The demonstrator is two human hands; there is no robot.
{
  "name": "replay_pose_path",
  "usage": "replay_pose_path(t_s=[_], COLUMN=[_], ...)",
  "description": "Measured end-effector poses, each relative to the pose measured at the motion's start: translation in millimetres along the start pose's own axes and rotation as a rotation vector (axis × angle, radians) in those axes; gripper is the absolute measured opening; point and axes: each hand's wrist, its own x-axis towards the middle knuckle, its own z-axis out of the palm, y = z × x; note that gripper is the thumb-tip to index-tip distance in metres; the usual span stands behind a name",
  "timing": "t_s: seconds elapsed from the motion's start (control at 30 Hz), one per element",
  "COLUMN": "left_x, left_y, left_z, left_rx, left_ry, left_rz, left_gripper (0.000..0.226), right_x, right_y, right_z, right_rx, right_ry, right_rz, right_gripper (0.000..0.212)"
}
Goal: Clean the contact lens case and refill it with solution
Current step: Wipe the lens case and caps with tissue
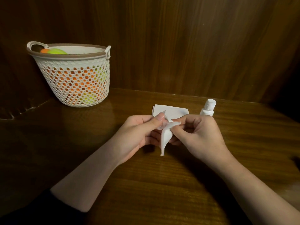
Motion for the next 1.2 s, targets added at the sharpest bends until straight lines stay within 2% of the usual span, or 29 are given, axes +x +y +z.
replay_pose_path(t_s=[0.13,0.4,0.53,0.63,0.73,0.83,0.97,1.1,1.2], left_x=[-1.3,-0.7,-0.7,-0.9,-0.7,-0.5,-0.5,-0.4,-0.5], left_y=[2.0,-2.0,-2.4,-1.1,0.0,-0.3,-1.1,-1.8,-2.4], left_z=[1.7,1.3,-0.2,-0.8,0.4,1.6,2.0,0.7,-0.7], left_rx=[-0.013,-0.026,-0.012,-0.041,-0.054,-0.065,-0.030,0.015,0.040], left_ry=[-0.024,-0.082,-0.093,-0.078,-0.057,-0.058,-0.044,-0.018,-0.014], left_rz=[-0.011,0.040,0.072,0.097,0.099,0.092,0.092,0.092,0.086], left_gripper=[0.039,0.039,0.039,0.040,0.042,0.045,0.046,0.037,0.032], right_x=[0.6,2.8,0.9,0.6,1.4,2.3,3.5,2.1,0.6], right_y=[0.9,3.1,-0.1,-3.0,-4.1,0.5,2.7,0.6,-2.4], right_z=[-0.9,2.1,-1.1,-1.8,-1.2,-2.8,-2.8,-2.6,-2.4], right_rx=[-0.008,0.034,0.252,0.464,0.528,0.608,0.589,0.553,0.453], right_ry=[0.033,0.095,0.080,0.045,0.018,-0.087,-0.105,-0.075,0.011], right_rz=[-0.006,0.041,0.108,0.174,0.218,0.281,0.279,0.254,0.164], right_gripper=[0.015,0.008,0.003,0.013,0.014,0.018,0.011,0.017,0.027])
